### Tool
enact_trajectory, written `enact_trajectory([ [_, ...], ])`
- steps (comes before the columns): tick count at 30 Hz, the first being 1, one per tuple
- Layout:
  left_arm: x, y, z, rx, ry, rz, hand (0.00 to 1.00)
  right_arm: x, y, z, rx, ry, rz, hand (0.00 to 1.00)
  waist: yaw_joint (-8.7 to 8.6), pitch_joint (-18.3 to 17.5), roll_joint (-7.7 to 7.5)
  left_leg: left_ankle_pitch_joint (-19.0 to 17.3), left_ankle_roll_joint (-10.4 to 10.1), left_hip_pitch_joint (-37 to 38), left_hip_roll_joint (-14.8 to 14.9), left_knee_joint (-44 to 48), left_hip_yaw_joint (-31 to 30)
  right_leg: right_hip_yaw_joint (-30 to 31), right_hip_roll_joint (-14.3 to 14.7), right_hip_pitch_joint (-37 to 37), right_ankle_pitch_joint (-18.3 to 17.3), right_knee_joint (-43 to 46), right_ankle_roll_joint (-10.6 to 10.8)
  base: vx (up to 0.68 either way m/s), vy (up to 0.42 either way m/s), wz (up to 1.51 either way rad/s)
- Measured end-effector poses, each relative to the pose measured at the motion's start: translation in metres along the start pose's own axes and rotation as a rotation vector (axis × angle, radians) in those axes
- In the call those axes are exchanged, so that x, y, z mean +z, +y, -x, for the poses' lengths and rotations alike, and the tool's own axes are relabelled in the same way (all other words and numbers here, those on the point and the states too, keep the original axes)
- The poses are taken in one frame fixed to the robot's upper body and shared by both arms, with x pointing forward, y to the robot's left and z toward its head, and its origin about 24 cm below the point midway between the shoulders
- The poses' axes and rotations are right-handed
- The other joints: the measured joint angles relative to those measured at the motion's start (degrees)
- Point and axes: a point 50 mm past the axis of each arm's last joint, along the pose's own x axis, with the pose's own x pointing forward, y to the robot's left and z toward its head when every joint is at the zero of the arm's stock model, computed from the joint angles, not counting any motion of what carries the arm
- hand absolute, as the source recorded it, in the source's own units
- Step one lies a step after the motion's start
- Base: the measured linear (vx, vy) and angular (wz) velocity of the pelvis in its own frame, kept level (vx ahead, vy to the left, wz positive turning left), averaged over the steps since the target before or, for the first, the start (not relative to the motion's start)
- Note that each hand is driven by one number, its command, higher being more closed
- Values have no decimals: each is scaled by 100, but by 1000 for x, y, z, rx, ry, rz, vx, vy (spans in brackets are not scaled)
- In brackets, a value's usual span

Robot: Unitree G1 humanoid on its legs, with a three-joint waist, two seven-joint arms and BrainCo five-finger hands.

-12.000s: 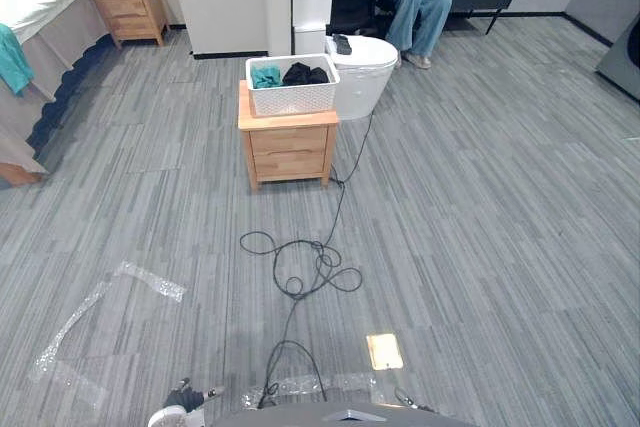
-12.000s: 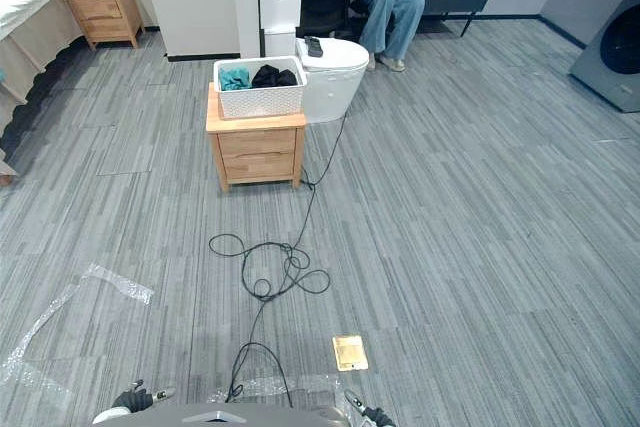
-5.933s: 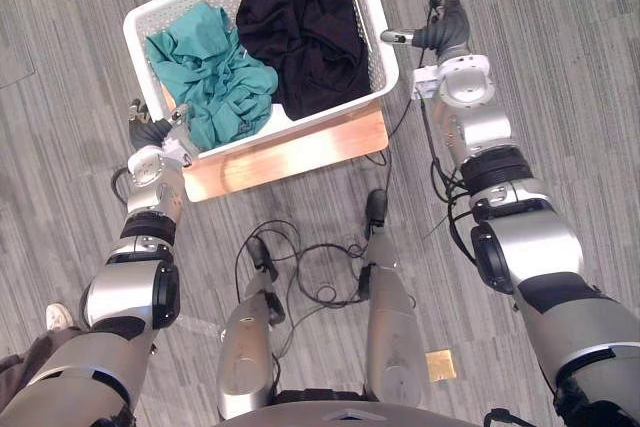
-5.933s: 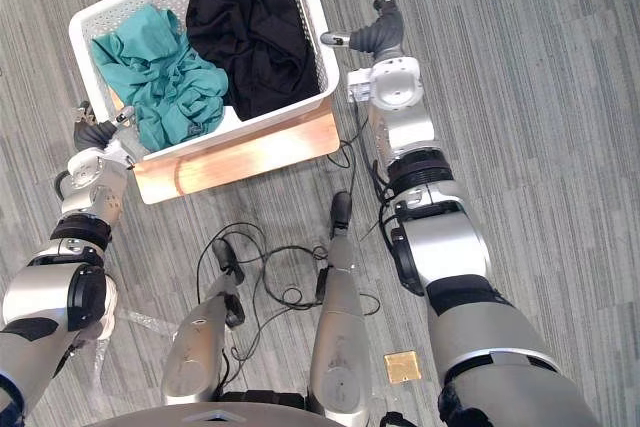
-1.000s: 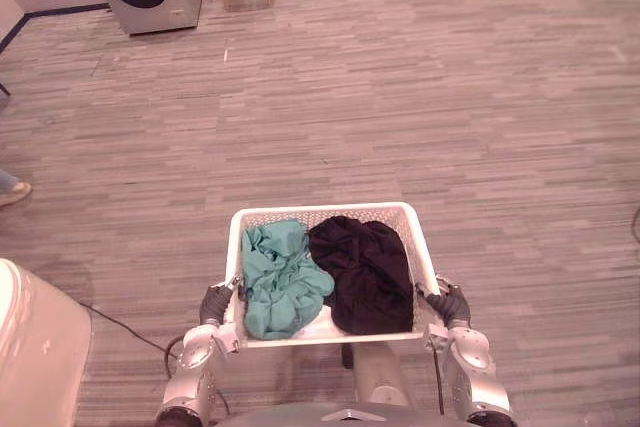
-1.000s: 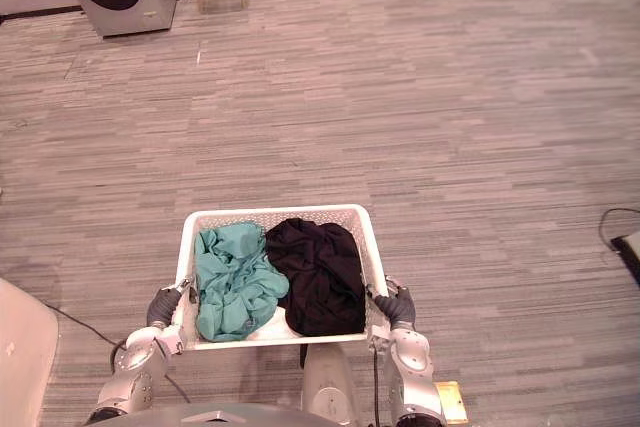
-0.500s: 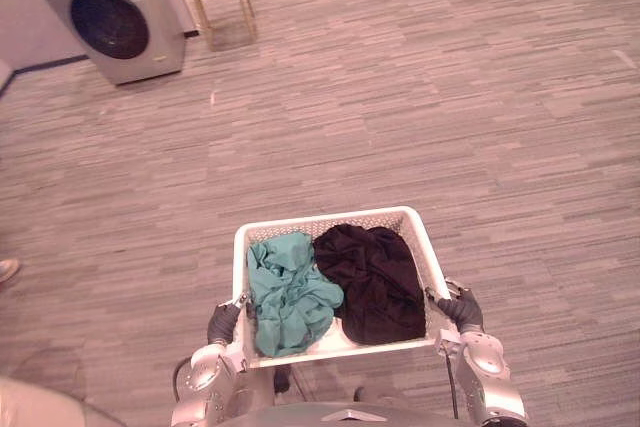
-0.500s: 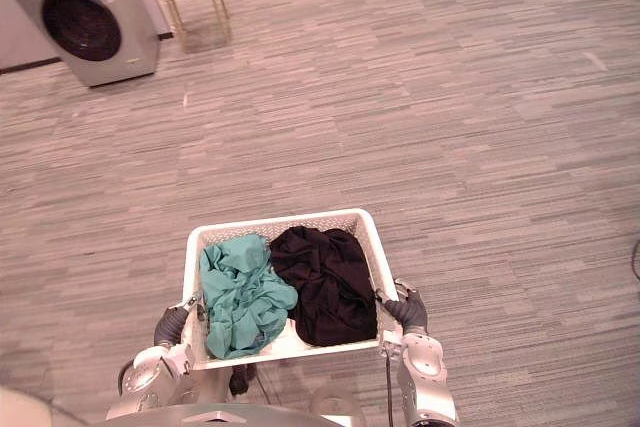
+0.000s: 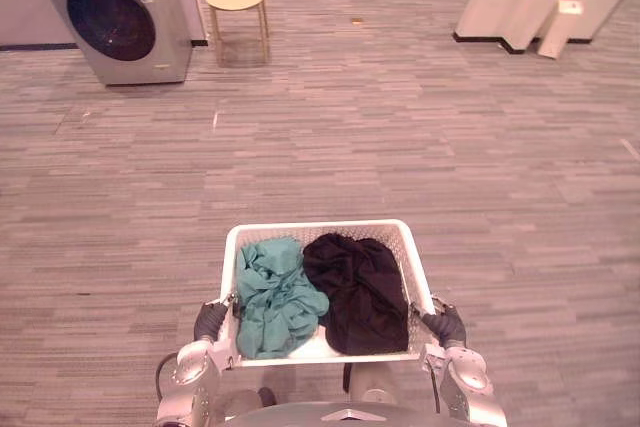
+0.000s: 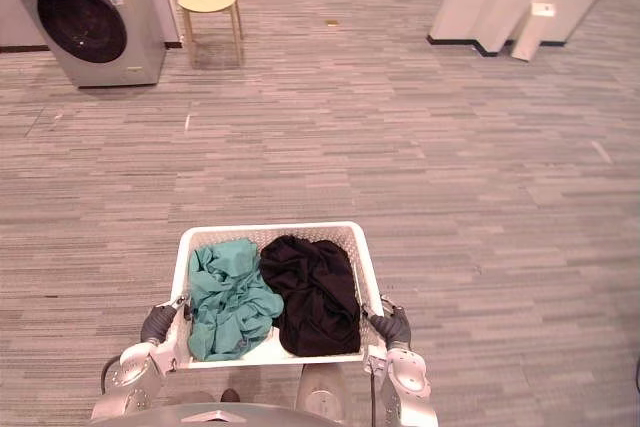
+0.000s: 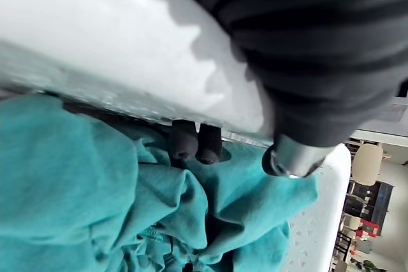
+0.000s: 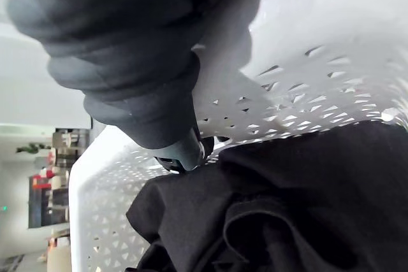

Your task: Pick up the laundry basket with both hands and put the clothes into the washing machine.

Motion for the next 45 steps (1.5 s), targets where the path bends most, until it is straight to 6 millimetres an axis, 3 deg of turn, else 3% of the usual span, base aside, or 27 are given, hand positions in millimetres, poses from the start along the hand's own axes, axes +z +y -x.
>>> enact_trajectory([
  [1, 2, -1, -1, -8, -5, -10, 100, -2, -2, 2, -14, 3, -16, 100, -19, -1, 13, -131, -175, 20, 105, 9, -72, 57, 68, 117, 42, -1364, 76, 290, -298, 68],
  [2, 2, 1, -1, -15, -4, -22, 100, -5, -2, 4, -27, 13, -38, 100, -13, -43, -145, -235, -348, 35, 93, 3, -65, 278, 126, 356, 506, -2871, 190, 278, -330, 65],
  [3, 2, 3, -1, -20, -2, -38, 100, -10, -2, 7, -31, 27, -44, 100, -10, -105, -326, -338, -490, 39, 25, -12, -69, 454, 97, 446, 1145, -3446, 208, 251, -354, 42],
  [4, -3, 2, -2, -23, 27, -42, 100, -14, -6, 6, -43, 50, -49, 100, 60, -75, -298, -480, -663, 157, 87, -21, -109, 462, 136, 441, 1250, -3420, 147, 222, -356, 27],
  [5, -10, -4, 0, -33, 46, -30, 100, -11, -12, 5, -54, 43, -37, 100, 8, -139, -29, -489, -771, 120, 366, 15, -96, 312, 368, 631, 1219, -3699, 55, 223, -336, 13],
  [8, -16, -18, 2, -58, 57, -12, 100, -9, -27, 5, -82, 45, -7, 100, -32, -224, 327, -402, -835, 87, 731, -6, -49, 102, 728, 853, 1311, -4131, -129, 175, -209, 2],
  [9, -25, 2, 7, -31, 99, -74, 100, -36, -17, 15, -56, 142, -22, 100, 40, -397, 105, -559, -869, 97, 558, -92, 97, 12, 599, 1598, 2328, -5798, -36, 86, -94, 3],
  [17, -23, 3, 6, -32, 95, -77, 100, -39, -18, 18, -57, 154, -25, 100, 12, -396, 103, -578, -872, 154, 583, -123, 278, 158, 634, 1567, 2327, -5837, -35, -4, -2, -8],
  [23, -14, 7, 1, -46, 76, -84, 100, -42, -13, 18, -14, 168, -56, 100, 12, -493, 38, -896, -951, -37, 778, 191, 751, 474, 796, 1271, 2317, -5800, -21, -4, -15, -34],
  [27, -3, -11, -7, -121, 60, -121, 100, -39, -24, 16, -40, 160, -57, 100, -145, -540, 78, -1024, -857, -569, 824, 552, 748, -25, 532, 1108, 2147, -5687, 111, 30, 30, 58],
  [30, -1, -33, -9, -190, 51, -129, 100, -34, -42, 15, -99, 145, -83, 100, -170, -507, 112, -1110, -739, -707, 660, 755, 493, -597, -57, 717, 1507, -4081, 234, 64, 179, 123],
  [31, -2, -37, -8, -198, 52, -111, 100, -28, -43, 11, -97, 116, -89, 100, -134, -492, 128, -1152, -665, -647, 549, 794, 345, -649, -288, 285, 1437, -2934, -39, 38, 226, 73],
  [32, 0, -37, -8, -199, 45, -108, 100, -24, -41, 9, -90, 100, -93, 100, -119, -443, 110, -1178, -615, -564, 485, 799, 252, -630, -415, 72, 1514, -2359, -304, 49, 220, 63],
  [33, 5, -33, -9, -187, 29, -99, 100, -17, -37, 3, -78, 71, -101, 100, -103, -301, 206, -1260, -501, -361, 458, 820, 135, -466, -489, -312, 1576, -1396, -545, 87, 166, 42],
  [34, 10, -25, -10, -164, 13, -99, 100, -16, -28, 1, -54, 65, -115, 100, -97, -280, 169, -1392, -410, -184, 510, 781, 78, -363, -306, -581, 1011, -864, -282, 115, 136, 30],
  [35, 14, -21, -11, -155, -1, -103, 100, -15, -22, -1, -40, 64, -120, 100, -95, -261, 135, -1421, -421, -87, 517, 700, 68, -360, -166, -671, 839, -875, -204, 183, 86, 9],
  [37, 27, -15, -14, -150, -40, -129, 100, -13, -10, -4, -15, 56, -151, 100, -145, -271, 162, -1421, -423, 216, 470, 210, 31, -657, 365, -822, 756, -2310, -77, 339, 18, 10],
  [38, 30, -17, -16, -154, -50, -131, 100, -14, -10, -3, -17, 58, -157, 100, -165, -240, 146, -1419, -421, 315, 435, 87, -8, -799, 443, -818, 846, -2759, -98, 415, -39, 31],
  [40, 38, -24, -20, -178, -70, -143, 100, -13, -13, -4, -38, 54, -187, 100, -254, -154, 118, -1458, -536, 669, 380, -258, -173, -987, 778, -798, 1404, -4108, -293, 593, -118, 53],
  [41, 37, -26, -20, -186, -65, -146, 100, -12, -15, -4, -43, 51, -191, 100, -307, -161, 112, -1493, -586, 743, 387, -331, -240, -843, 868, -795, 1572, -4074, -517, 575, -138, 73],
  [42, 35, -32, -21, -194, -60, -130, 100, -7, -18, -5, -57, 32, -203, 100, -432, -95, 253, -1528, -645, 904, 537, -242, -315, -753, 966, -874, 1654, -3466, -867, 486, -124, 50],
  [43, 35, -36, -21, -201, -60, -122, 100, -3, -21, -7, -70, 16, -207, 100, -441, -85, 366, -1531, -674, 837, 670, 79, -297, -830, 981, -913, 1384, -3164, -889, 630, -188, 53],
  [44, 38, -40, -22, -212, -66, -122, 100, -2, -25, -7, -84, 18, -212, 100, -439, -58, 415, -1376, -865, 418, 835, 1186, -193, -934, 940, -844, 991, -2787, -924, 790, -262, 33],
  [45, 36, -39, -22, -207, -55, -122, 100, -6, -25, -6, -83, 41, -212, 100, -427, -28, 463, -824, -957, -44, 1092, 2602, -63, -1005, 1001, -486, 627, -2681, -987, 683, -254, 29],
])
